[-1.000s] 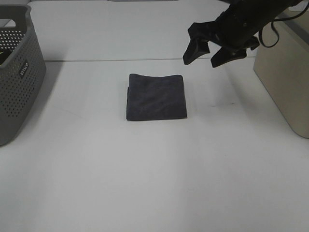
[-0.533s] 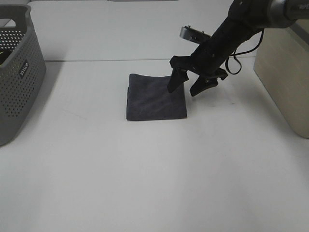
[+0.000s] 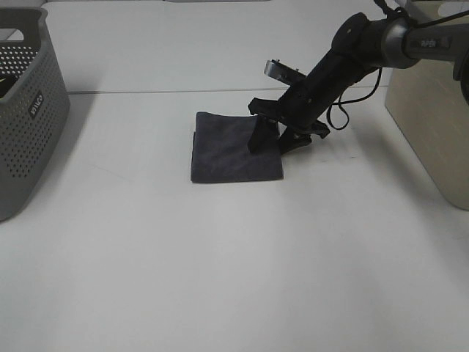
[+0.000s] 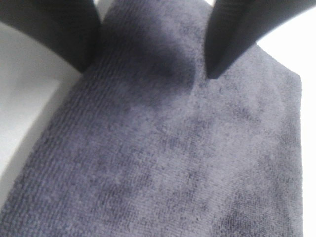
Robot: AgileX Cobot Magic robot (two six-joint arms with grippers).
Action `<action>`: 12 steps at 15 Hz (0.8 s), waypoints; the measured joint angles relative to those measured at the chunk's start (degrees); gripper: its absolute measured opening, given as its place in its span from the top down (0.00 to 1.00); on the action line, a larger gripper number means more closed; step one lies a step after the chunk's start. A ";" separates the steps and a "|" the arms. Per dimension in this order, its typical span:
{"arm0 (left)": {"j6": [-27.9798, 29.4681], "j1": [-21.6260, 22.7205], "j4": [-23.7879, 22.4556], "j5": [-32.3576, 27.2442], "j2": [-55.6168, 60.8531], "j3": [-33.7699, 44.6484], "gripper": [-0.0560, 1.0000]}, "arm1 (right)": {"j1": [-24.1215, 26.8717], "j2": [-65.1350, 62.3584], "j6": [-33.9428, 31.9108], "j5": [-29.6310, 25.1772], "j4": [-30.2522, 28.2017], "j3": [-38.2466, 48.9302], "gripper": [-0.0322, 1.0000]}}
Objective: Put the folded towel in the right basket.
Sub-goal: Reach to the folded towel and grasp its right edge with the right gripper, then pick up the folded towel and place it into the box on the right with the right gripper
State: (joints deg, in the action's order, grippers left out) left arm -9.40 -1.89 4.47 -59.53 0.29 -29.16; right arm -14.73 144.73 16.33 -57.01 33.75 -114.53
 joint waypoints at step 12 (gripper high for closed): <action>0.00 0.00 0.00 0.00 0.00 0.00 0.01 | 0.00 -10.20 -0.17 -1.09 -6.19 0.00 0.93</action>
State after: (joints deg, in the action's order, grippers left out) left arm -9.40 -1.89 4.47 -59.53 0.29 -29.16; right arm -14.73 134.53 16.16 -58.10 27.56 -114.53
